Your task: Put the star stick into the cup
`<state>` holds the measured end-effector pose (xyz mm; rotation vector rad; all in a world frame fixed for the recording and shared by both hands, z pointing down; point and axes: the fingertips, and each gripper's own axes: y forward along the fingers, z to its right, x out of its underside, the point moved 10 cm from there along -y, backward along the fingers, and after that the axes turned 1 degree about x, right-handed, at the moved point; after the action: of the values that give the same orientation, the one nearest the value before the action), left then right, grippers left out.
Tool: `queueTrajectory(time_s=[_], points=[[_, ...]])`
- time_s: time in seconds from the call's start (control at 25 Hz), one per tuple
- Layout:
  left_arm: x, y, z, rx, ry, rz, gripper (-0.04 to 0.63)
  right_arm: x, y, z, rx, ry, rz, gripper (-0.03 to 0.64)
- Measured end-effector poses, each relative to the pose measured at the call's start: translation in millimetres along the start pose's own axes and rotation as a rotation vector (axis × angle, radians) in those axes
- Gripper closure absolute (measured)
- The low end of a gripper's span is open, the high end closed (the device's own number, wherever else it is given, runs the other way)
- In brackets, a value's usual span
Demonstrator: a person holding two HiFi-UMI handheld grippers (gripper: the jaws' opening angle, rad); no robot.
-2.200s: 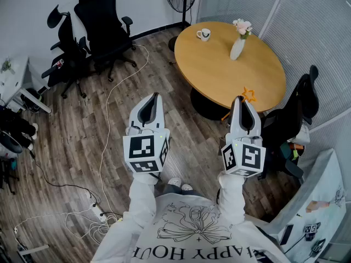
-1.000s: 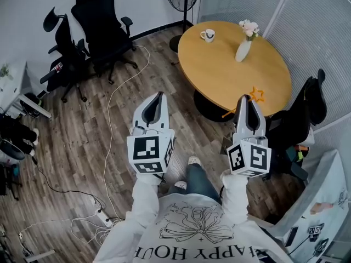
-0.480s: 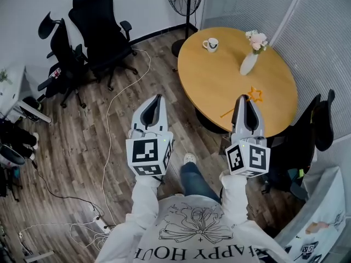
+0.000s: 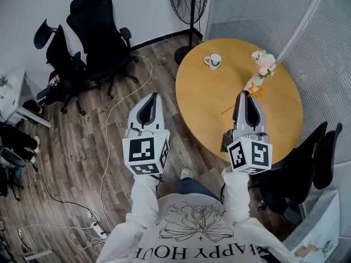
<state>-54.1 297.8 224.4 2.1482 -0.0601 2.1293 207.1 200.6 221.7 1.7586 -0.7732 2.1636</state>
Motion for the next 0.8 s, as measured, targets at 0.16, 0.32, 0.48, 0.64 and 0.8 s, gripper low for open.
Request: queueTrajectory(time_s=[0.16, 0.32, 0.48, 0.64, 0.8], points=[[1.1, 40.3, -0.3, -0.019, -0.002, -0.003, 0.589, 9.0, 39.3, 19.8, -0.024, 0.001, 0.002, 0.591], [2.2, 68.0, -2.2, -0.031, -0.003, -0.022, 0.589, 13.6, 64.6, 32.4, -0.043, 0.000, 0.003, 0.591], [3.6, 91.4, -2.3, -0.031, 0.004, -0.044, 0.589, 19.8, 85.5, 42.4, -0.054, 0.005, 0.002, 0.591], [6.9, 113.5, -8.4, -0.024, 0.006, -0.059, 0.589, 30.1, 106.1, 46.7, -0.043, 0.012, -0.014, 0.591], [10.0, 139.4, -21.3, -0.015, -0.013, -0.059, 0.589, 39.2, 130.0, 46.4, -0.040, 0.003, -0.020, 0.591]])
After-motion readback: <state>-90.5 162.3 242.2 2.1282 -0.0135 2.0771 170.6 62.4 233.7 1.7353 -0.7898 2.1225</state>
